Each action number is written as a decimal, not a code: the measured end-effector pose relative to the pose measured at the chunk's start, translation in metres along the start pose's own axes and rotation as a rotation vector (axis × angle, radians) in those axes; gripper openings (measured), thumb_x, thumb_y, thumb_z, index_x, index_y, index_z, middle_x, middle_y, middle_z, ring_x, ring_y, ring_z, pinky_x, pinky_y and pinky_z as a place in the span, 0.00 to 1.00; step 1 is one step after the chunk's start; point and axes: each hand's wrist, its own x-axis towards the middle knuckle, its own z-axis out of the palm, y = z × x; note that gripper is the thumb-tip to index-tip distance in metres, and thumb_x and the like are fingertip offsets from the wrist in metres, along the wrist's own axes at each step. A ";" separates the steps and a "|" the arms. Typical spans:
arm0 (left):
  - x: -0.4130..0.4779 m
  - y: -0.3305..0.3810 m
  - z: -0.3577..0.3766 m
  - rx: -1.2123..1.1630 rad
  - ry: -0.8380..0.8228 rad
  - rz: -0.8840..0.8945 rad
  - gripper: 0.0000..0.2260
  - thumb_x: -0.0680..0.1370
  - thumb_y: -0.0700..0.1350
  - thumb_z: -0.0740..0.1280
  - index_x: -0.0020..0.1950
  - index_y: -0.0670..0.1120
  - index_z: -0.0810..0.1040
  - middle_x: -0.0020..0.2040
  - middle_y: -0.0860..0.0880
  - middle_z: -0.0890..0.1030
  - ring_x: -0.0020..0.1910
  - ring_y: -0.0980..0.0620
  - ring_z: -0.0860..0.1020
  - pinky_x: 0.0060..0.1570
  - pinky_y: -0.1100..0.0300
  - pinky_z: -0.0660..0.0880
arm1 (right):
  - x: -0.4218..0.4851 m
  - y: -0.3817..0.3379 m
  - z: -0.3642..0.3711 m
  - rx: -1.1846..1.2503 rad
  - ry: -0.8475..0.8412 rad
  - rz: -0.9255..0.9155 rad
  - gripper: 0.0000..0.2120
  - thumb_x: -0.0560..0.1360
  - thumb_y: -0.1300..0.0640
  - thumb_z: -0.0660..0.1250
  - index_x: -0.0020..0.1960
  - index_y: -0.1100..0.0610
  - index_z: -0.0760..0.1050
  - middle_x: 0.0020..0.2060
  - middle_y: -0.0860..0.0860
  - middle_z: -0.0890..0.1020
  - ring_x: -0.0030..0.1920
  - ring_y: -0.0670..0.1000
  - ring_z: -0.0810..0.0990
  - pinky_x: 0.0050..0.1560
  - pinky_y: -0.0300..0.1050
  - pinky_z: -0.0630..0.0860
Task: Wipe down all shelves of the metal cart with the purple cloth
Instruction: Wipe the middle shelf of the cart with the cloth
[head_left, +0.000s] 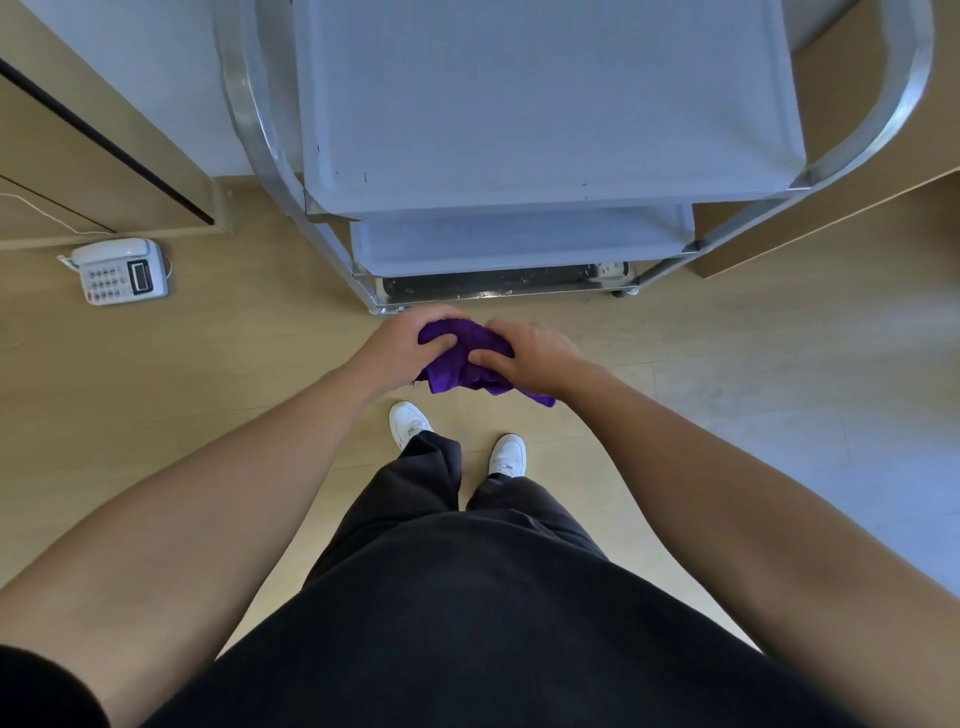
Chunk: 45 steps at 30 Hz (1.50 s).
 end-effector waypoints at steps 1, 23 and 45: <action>-0.001 0.004 0.004 -0.025 0.018 -0.004 0.13 0.80 0.41 0.65 0.63 0.53 0.77 0.52 0.57 0.79 0.38 0.63 0.78 0.30 0.70 0.71 | -0.003 0.005 0.000 0.000 0.008 -0.010 0.14 0.78 0.39 0.59 0.52 0.48 0.72 0.40 0.45 0.77 0.44 0.52 0.78 0.40 0.47 0.71; 0.126 -0.132 0.001 0.828 0.335 0.001 0.12 0.78 0.41 0.61 0.60 0.43 0.77 0.56 0.45 0.78 0.50 0.44 0.77 0.44 0.51 0.74 | 0.155 0.068 0.038 0.160 0.119 -0.055 0.11 0.80 0.44 0.61 0.49 0.52 0.71 0.37 0.47 0.78 0.36 0.47 0.77 0.34 0.41 0.70; 0.264 -0.281 0.006 0.946 1.044 0.338 0.07 0.78 0.39 0.62 0.47 0.42 0.80 0.44 0.46 0.76 0.41 0.44 0.76 0.34 0.51 0.74 | 0.372 0.089 0.098 -0.176 0.790 -0.490 0.21 0.79 0.45 0.59 0.71 0.44 0.68 0.67 0.47 0.73 0.67 0.55 0.70 0.65 0.56 0.68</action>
